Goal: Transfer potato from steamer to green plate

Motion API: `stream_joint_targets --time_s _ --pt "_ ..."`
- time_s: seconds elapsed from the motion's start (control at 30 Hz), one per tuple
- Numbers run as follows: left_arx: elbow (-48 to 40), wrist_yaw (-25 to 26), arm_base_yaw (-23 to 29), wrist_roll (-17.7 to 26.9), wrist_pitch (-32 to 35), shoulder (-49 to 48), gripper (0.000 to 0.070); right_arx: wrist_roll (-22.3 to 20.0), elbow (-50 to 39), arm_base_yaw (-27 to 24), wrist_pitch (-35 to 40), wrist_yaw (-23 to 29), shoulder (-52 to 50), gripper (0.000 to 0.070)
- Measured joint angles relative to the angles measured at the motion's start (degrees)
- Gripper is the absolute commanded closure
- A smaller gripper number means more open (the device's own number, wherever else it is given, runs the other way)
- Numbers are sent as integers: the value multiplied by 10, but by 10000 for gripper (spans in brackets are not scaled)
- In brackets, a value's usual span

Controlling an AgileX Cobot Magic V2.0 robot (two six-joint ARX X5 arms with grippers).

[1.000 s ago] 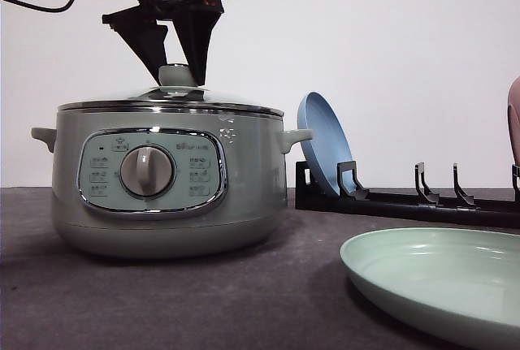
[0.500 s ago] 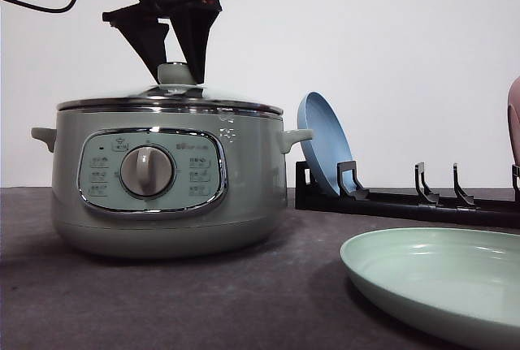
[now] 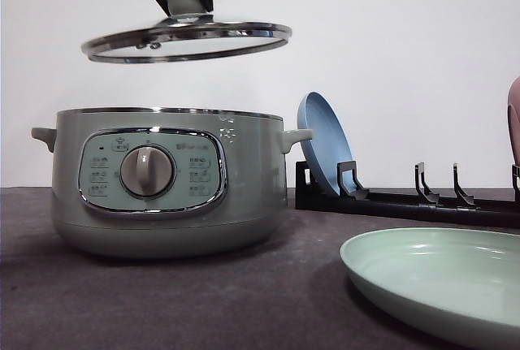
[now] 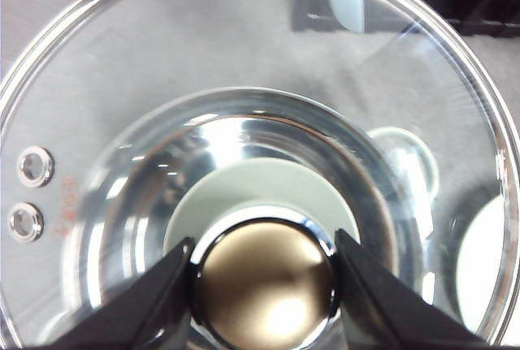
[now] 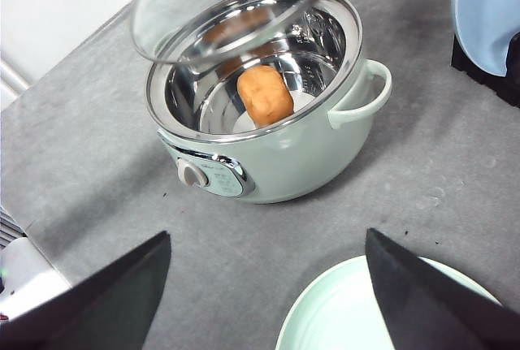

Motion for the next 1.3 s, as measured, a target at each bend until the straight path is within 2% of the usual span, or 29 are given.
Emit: stream_joint_targets --time_s 0.33,0.93,1.1,1.3 --pt "1 -18 31 0 0 -44 700 -7 0 0 0 2 0 234" --pt "1 -20 208 0 0 -45 700 -12 3 0 5 -10 19 234" --pt "1 -22 251 0 0 -45 700 -24 65 0 -35 -31 105 234" --pt "1 -22 280 0 0 -45 700 -78 213 0 -120 -44 264 234"
